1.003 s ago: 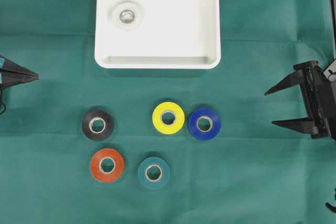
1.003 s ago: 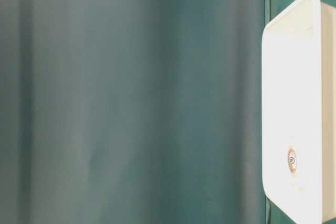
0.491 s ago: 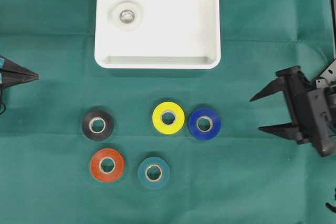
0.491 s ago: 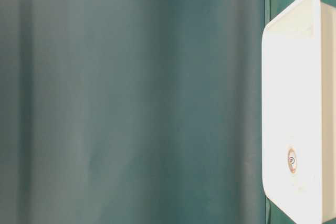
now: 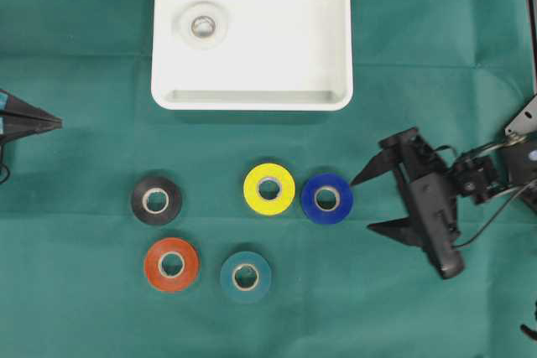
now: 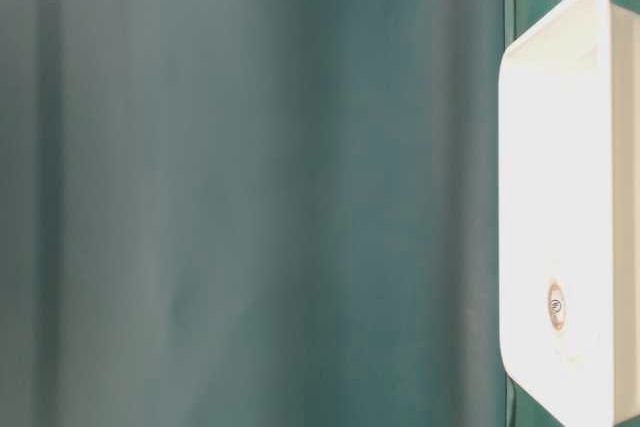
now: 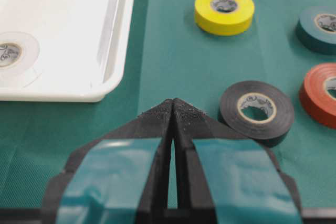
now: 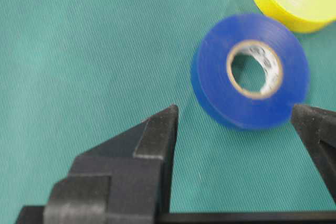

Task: Put the tape into the white case with the right arm.
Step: 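Move the right gripper to the blue tape roll and grip it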

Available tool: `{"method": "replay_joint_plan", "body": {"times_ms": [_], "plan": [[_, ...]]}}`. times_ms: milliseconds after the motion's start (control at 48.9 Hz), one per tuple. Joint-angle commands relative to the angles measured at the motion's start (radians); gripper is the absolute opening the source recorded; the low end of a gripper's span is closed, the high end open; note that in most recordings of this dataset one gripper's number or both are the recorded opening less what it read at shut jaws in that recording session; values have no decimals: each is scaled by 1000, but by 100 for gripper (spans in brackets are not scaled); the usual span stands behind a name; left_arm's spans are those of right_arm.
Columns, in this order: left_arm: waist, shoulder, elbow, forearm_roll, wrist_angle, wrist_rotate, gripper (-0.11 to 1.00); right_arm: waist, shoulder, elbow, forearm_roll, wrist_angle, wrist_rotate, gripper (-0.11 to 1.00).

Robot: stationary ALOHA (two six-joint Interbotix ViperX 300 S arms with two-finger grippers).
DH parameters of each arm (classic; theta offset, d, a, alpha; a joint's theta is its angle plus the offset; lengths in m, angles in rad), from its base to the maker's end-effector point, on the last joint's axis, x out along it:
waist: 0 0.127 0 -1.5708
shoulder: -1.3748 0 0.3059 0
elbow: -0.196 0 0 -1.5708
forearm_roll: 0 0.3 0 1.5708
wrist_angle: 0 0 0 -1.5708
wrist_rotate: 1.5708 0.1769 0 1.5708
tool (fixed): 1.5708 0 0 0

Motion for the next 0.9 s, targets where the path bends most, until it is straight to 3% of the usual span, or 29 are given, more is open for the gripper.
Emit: {"method": "replay_joint_plan", "body": {"times_ms": [0, 205, 880], "plan": [[2, 8, -12, 0, -9, -2, 0, 9, 40, -57, -2, -8, 0, 62], [2, 8, -11, 0, -9, -2, 0, 14, 127, -117, -2, -3, -2, 62], [2, 8, -11, 0, -9, -2, 0, 15, 241, -155, -3, 18, 9, 62]]}}
